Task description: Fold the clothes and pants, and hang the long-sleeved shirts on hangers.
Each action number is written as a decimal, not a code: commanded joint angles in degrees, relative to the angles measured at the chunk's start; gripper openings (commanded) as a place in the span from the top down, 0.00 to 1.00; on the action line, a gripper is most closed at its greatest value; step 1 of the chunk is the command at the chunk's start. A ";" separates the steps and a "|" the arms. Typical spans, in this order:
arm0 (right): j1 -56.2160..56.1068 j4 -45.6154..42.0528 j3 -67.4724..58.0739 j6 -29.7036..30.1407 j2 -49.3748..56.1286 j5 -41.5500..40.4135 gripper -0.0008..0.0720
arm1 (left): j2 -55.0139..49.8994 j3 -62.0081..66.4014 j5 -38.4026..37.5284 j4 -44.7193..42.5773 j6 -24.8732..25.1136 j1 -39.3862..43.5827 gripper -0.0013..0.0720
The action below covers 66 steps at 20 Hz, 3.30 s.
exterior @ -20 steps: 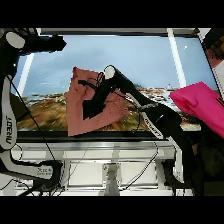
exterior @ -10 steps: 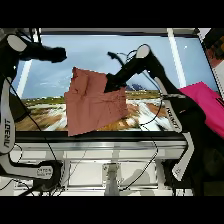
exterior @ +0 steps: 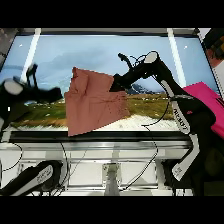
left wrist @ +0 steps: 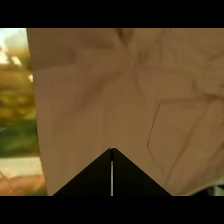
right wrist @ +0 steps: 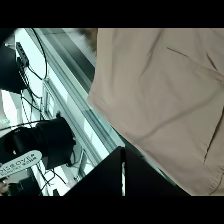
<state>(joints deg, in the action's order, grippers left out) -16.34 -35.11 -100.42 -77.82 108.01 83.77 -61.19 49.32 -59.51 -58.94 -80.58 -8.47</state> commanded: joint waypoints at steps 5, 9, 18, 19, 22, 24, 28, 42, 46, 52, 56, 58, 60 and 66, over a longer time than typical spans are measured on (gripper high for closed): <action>0.26 1.99 14.71 1.99 -6.40 -7.15 0.97 | 18.88 -25.31 -1.11 5.01 -3.08 -2.75 0.97; 0.28 1.84 25.55 2.60 -12.92 -12.55 0.97 | 24.39 -29.07 -1.14 4.28 -4.74 -3.43 0.97; 0.24 -8.41 52.09 -2.05 -31.89 -31.04 0.87 | 25.33 -29.11 -5.49 -3.89 -4.24 -5.68 0.41; 0.24 -9.14 52.06 -2.08 -31.89 -31.28 0.72 | 24.48 -29.11 -5.79 -3.87 -2.71 -5.68 0.41; 0.26 -9.09 50.23 -2.14 -31.89 -31.56 0.24 | 20.48 -29.11 -5.77 -2.08 1.42 -5.68 0.41; 0.26 -9.14 48.13 -2.29 -31.89 -31.28 0.24 | 17.49 -29.11 -5.68 -0.79 3.08 -5.68 0.41; 0.26 -12.20 44.11 -2.27 -31.89 -28.24 0.24 | 11.96 -29.14 -4.79 4.02 10.62 -5.68 0.41; 0.28 -13.68 43.45 -3.91 -31.12 -23.34 0.24 | 0.96 -29.07 0.74 17.03 16.92 -5.66 0.97; 0.28 -15.19 43.47 -11.65 -27.47 -23.30 0.24 | 1.53 -28.57 0.37 26.10 19.23 -5.66 0.97; 0.26 -15.19 43.47 -26.67 -23.76 -28.48 0.24 | 4.07 -27.34 0.37 27.52 19.54 -5.64 0.97; 0.26 -15.41 43.65 -33.99 -23.61 -30.69 0.24 | 4.07 -27.34 0.39 27.54 21.11 -5.64 0.97; 0.22 -15.39 45.09 -36.20 -23.58 -30.64 0.24 | 4.07 -27.34 0.39 27.56 22.38 -5.64 0.97; 0.22 -14.45 47.04 -36.92 -23.58 -30.14 0.24 | 4.07 -27.34 0.37 27.56 22.60 -5.64 0.97; 0.22 -11.69 47.80 -36.96 -22.91 -34.58 0.24 | 4.07 -27.34 0.37 27.56 23.19 -5.64 0.97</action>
<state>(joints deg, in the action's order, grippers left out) -16.05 -48.53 -52.97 -114.17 84.62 52.38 -57.17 21.91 -59.13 -31.38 -57.80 -14.13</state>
